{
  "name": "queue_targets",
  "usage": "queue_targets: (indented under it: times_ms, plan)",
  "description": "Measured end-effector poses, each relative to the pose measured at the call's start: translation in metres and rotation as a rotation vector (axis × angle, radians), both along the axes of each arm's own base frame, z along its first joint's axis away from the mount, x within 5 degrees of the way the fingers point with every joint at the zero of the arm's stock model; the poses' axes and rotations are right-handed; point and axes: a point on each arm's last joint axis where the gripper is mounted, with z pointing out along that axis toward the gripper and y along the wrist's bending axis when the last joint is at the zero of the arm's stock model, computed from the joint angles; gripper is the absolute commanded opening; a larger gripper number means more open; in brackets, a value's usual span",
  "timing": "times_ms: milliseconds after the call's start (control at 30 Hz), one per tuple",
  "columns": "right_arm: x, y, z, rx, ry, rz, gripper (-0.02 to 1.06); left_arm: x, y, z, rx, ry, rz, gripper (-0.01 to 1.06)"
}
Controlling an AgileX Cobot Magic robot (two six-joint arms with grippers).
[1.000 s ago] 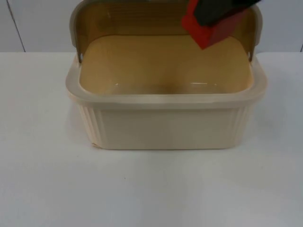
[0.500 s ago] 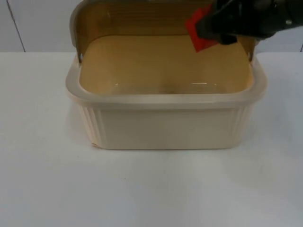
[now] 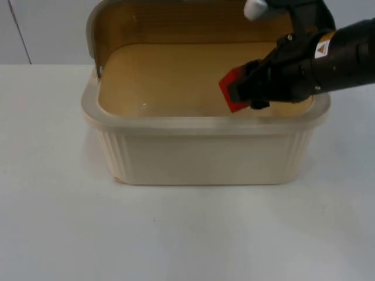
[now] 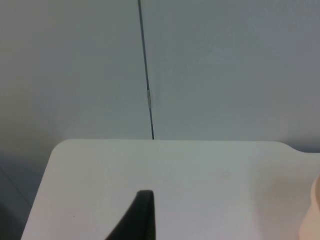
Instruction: Open the box lid with the left hand, place the block into the box with the right hand, then close the box lid with the left hand.
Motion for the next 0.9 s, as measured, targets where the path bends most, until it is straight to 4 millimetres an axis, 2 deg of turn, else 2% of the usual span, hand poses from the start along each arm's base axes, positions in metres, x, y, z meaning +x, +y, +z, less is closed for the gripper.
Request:
queue_targets:
  times_ms: [67, 133, 167, 233, 300, 333, 367, 467, 667, 767, 867, 900]
  plan:
    - [0.001, 0.000, 0.001, 0.031, -0.004, -0.024, 0.04, 0.000, 0.000, 0.000, 0.000, 0.000, 0.000, 1.04]
    - [0.002, 0.000, 0.002, 0.045, -0.009, -0.035, 0.14, 0.000, 0.000, 0.000, 0.000, 0.000, 0.000, 1.04]
    - [0.002, 0.000, 0.002, 0.056, -0.012, -0.042, 0.14, 0.000, 0.000, 0.000, 0.000, 0.000, 0.000, 1.04]
    - [0.003, 0.000, 0.003, 0.061, -0.012, -0.047, 0.27, 0.000, 0.000, 0.000, 0.000, 0.000, 0.000, 1.04]
    - [0.003, 0.000, 0.002, 0.063, -0.009, -0.050, 0.44, 0.000, 0.000, 0.000, 0.000, 0.000, 0.000, 1.04]
    - [0.003, 0.000, 0.002, 0.063, -0.009, -0.050, 0.57, 0.000, 0.000, 0.000, 0.000, 0.000, 0.000, 1.04]
    - [0.002, 0.000, 0.001, 0.059, -0.002, -0.050, 0.57, 0.000, 0.000, 0.000, 0.000, 0.000, 0.000, 1.04]
    - [0.000, -0.001, -0.003, 0.037, 0.037, -0.046, 1.04, 0.000, 0.000, 0.000, 0.000, 0.000, 0.000, 1.04]
    - [-0.005, -0.003, -0.009, -0.001, 0.129, -0.047, 1.04, 0.000, 0.000, 0.000, 0.000, 0.000, 0.000, 1.04]
    - [-0.008, -0.004, -0.004, -0.004, 0.139, -0.044, 1.04, 0.000, 0.000, 0.000, 0.000, 0.000, 0.000, 1.04]
    - [-0.016, -0.008, 0.014, -0.016, 0.169, -0.032, 1.04, 0.000, 0.000, 0.000, 0.000, 0.000, 0.000, 1.04]
    - [-0.016, -0.008, 0.014, -0.016, 0.169, -0.032, 1.04, 0.000, 0.000, 0.000, 0.000, 0.000, 0.000, 1.04]
